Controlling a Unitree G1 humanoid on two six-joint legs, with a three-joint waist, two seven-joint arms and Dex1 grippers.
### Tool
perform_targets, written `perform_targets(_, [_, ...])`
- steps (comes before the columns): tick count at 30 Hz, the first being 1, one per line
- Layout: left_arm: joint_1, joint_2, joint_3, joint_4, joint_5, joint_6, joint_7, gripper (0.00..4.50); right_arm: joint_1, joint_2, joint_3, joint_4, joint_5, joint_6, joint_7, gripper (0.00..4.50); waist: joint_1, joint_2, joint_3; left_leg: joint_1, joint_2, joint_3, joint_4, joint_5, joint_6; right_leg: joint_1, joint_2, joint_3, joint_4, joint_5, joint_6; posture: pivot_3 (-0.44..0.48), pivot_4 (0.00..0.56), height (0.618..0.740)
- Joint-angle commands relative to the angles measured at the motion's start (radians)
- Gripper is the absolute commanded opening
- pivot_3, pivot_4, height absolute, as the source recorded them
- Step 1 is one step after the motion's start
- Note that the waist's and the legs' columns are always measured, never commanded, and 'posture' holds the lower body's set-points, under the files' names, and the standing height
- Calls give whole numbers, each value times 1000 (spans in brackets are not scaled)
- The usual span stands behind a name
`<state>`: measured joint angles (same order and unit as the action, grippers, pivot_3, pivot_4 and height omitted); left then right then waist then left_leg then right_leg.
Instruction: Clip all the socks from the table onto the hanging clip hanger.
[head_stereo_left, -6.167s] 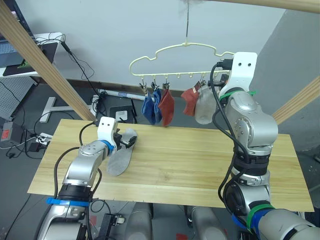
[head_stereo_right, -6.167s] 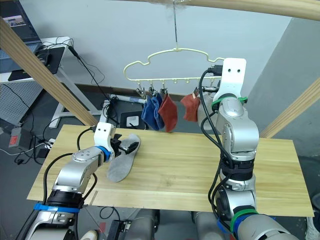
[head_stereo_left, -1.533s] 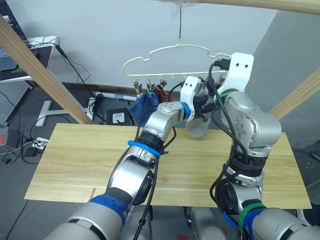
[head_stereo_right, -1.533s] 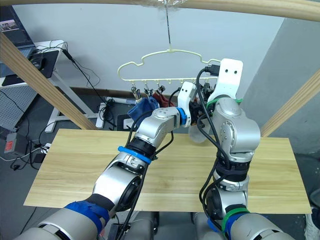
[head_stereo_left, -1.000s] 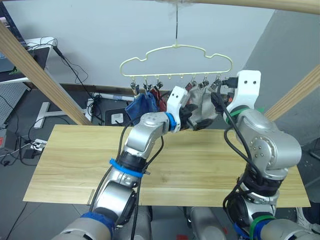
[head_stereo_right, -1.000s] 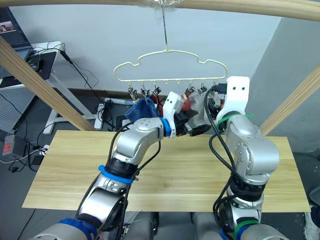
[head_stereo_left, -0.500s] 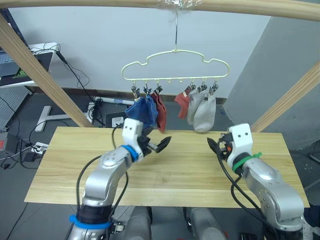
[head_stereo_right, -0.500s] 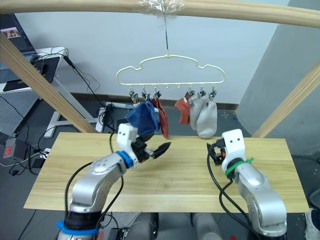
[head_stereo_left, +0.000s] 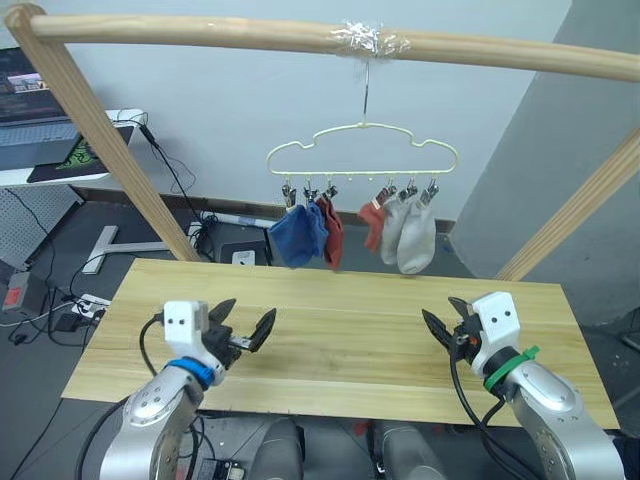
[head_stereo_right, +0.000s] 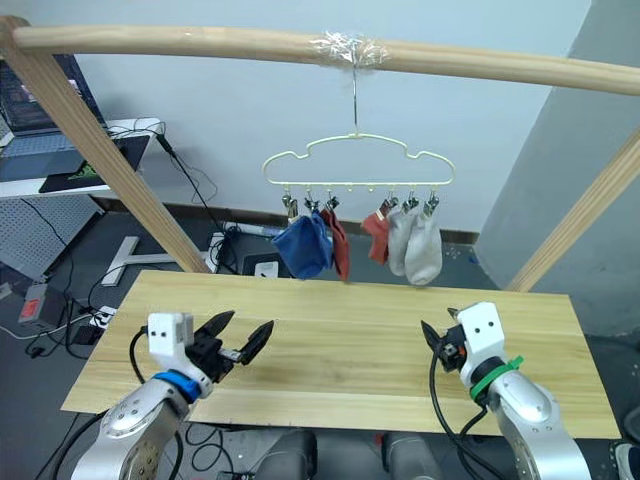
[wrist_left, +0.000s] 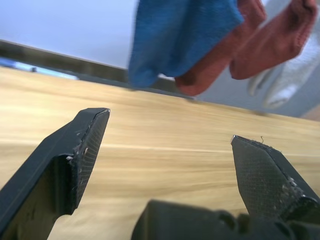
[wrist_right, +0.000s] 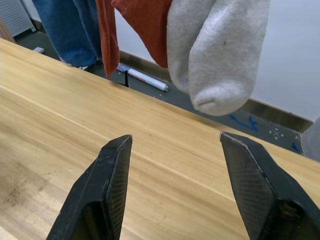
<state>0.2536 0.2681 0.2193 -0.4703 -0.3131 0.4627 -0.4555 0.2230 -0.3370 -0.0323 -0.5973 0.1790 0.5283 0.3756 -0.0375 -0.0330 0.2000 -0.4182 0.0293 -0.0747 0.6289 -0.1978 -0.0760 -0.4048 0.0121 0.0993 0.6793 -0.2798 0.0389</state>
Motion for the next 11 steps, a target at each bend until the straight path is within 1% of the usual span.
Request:
perform_targets(1, [39,-6,17,-53,-21,-40,14,4478,15,-15,-9,3,3,-55,18,2902,5,-1,-6,0,0,0,0,0,0,0,0,0,0,0,0,76,120,740])
perform_targets(6, [74,-25,4,-51,-18,-73,34,4478,16,-23,-10,16,9,-56,23,2902,9,0,-15,1,0,1,0,0,0,0,0,0,0,0,0,78,118,740])
perform_targets(11, [74,-37,6,-46,-32,-105,32,4478,11,-24,-8,20,12,-49,25,2902,9,0,-23,1,0,1,0,0,0,0,0,0,0,0,0,76,116,740])
